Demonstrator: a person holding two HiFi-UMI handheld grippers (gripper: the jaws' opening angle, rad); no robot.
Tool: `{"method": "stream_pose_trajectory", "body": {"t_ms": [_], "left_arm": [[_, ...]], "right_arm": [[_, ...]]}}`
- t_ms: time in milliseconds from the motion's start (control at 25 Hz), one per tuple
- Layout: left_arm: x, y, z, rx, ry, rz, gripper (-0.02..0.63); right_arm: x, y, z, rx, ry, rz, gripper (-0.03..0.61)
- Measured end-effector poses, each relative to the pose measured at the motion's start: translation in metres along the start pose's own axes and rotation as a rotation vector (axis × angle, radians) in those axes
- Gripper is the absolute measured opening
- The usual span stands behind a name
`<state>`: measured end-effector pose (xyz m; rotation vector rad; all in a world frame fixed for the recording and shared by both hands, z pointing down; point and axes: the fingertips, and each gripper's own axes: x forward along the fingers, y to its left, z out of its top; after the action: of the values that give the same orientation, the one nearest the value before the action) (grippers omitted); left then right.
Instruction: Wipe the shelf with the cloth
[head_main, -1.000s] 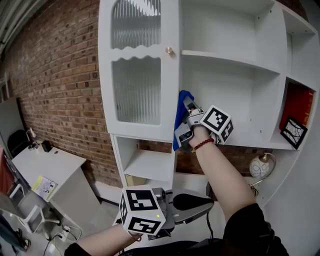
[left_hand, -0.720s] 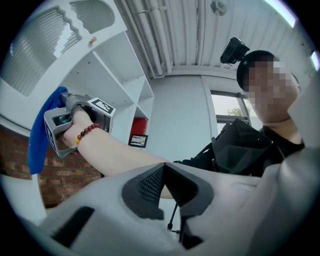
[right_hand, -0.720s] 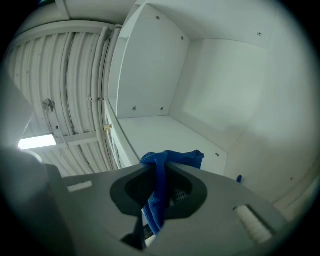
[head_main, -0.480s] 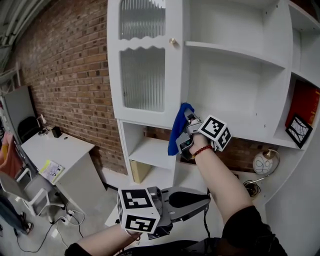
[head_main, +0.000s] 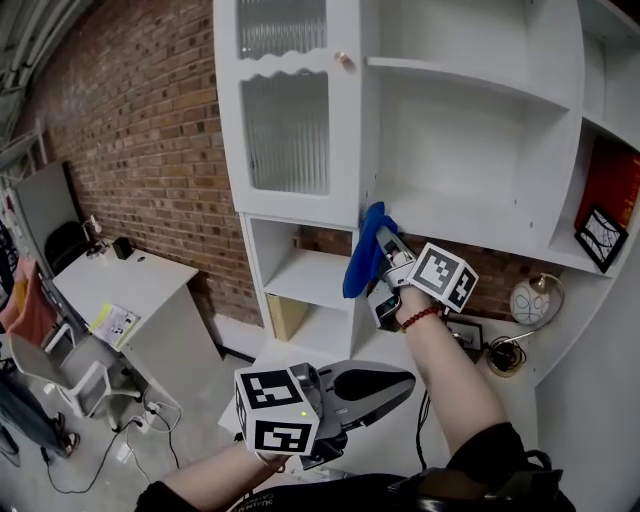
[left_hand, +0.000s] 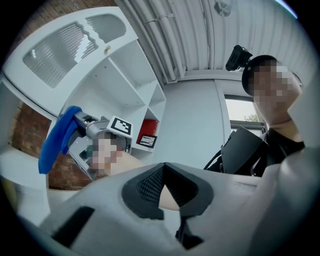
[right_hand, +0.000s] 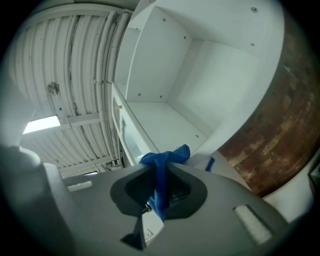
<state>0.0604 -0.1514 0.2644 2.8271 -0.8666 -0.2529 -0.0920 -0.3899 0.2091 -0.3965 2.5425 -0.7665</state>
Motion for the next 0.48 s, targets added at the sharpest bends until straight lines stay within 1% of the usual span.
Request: {"method": "stream_pose_trajectory", "body": {"t_ms": [120,240,360,480], "left_arm": [[-0.003,-0.009,0.001,0.021,-0.035,-0.02,0.003],[-0.018,-0.02,0.005,0.016,-0.079,-0.043,0.003],[-0.037,-0.035,0.004,0.0,-0.088,-0.079,0.003],[-0.06,-0.056,-0.003,0.009,-0.065,-0.116,0.003]], "right_arm": [[-0.041,0.017,-0.009,0.029,-0.029,0.046,0.017],[-0.083,0.039,-0.024,0.063,-0.057,0.089,0.017],[-0.12,0.055,-0.048,0.102,-0.086,0.061,0.017],[-0.151,0.077,-0.074,0.135,-0.121,0.026,0.017]]}}
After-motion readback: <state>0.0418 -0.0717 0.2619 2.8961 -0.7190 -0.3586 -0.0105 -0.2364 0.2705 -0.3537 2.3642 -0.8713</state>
